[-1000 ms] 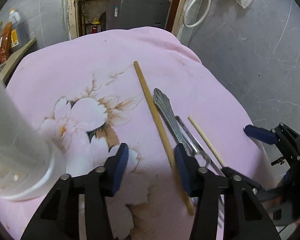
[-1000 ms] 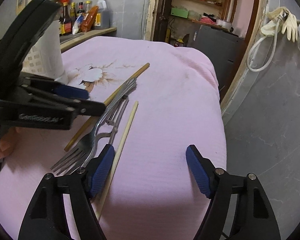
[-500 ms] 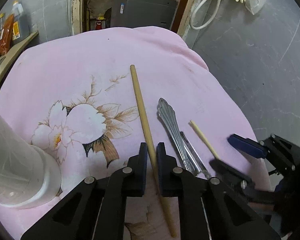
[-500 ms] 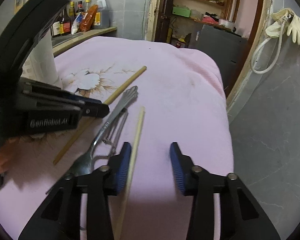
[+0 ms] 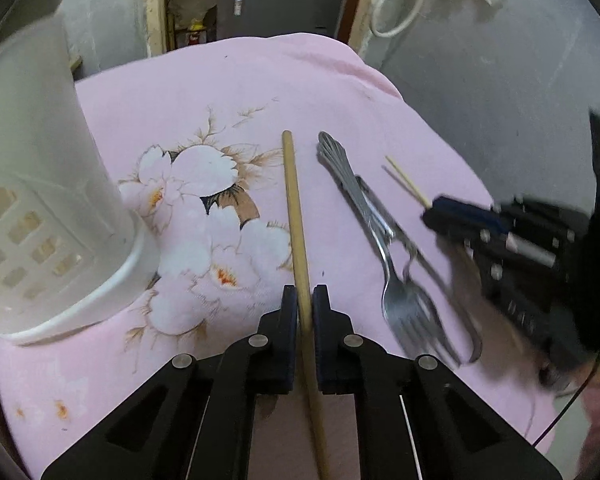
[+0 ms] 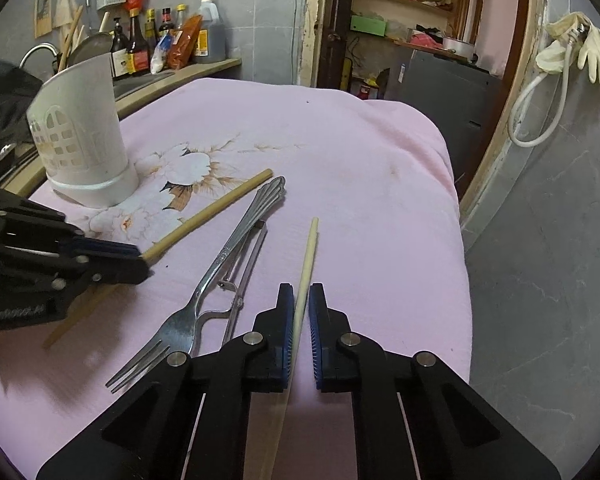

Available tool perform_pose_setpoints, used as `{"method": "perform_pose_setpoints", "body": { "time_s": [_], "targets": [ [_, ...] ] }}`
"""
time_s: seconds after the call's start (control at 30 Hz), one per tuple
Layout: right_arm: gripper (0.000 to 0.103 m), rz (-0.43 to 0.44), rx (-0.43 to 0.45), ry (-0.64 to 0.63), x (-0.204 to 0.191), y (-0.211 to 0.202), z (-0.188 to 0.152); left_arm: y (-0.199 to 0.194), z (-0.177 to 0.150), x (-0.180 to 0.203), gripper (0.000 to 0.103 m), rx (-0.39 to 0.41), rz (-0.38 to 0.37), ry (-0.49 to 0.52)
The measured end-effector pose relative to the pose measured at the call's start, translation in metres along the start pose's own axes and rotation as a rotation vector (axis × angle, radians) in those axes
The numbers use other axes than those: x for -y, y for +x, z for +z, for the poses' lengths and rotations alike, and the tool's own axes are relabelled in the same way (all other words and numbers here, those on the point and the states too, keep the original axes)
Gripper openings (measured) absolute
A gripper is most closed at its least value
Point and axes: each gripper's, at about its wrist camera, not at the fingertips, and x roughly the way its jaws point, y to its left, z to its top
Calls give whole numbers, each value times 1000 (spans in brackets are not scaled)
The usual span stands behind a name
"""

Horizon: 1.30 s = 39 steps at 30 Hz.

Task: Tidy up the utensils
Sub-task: 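Close the left tool on a wooden chopstick while the right tool grasps a thin chopstick, then lift both chopsticks and carry them over the white holder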

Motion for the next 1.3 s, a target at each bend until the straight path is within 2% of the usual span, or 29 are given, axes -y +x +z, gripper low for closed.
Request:
{"method": "perform_pose_setpoints", "body": {
  "time_s": [0.13, 0.23, 0.37, 0.5, 0.6, 0.67, 0.77, 0.9, 1.03, 1.1, 1.17, 1.3],
  "targets": [
    [8, 10, -27, 25, 2, 2, 4, 2, 0, 6, 7, -15, 27, 48],
    [11, 21, -36, 41, 4, 5, 5, 8, 8, 3, 7, -26, 10, 31],
    [19, 32, -48, 43, 3, 10, 7, 14, 19, -5, 7, -39, -22, -2],
    [21, 31, -55, 46, 1, 14, 10, 18, 29, -9, 7, -54, -34, -28],
    [19, 40, -61, 69, 4, 14, 10, 23, 35, -9, 7, -68, -36, -25],
    [10, 49, -63, 83, 5, 13, 11, 24, 37, -9, 7, -80, -29, -27],
    [6, 68, -77, 109, 7, 13, 14, 20, 35, -10, 5, -66, -22, -59],
    [3, 130, -62, 186, 21, 9, 13, 9, 24, -12, 4, 3, -61, -102],
    [3, 173, 1, 247, 28, -2, 5, -9, 10, -12, 4, 85, -82, -102],
    [3, 189, 70, 261, 27, -14, 1, -21, 5, -9, 4, 149, -90, -89],
    [3, 200, 159, 263, 24, -30, -1, -37, 0, -5, 4, 246, -99, -76],
    [3, 199, 344, 253, 16, -59, -2, -64, -7, 0, 4, 418, -72, -64]
  ]
}}
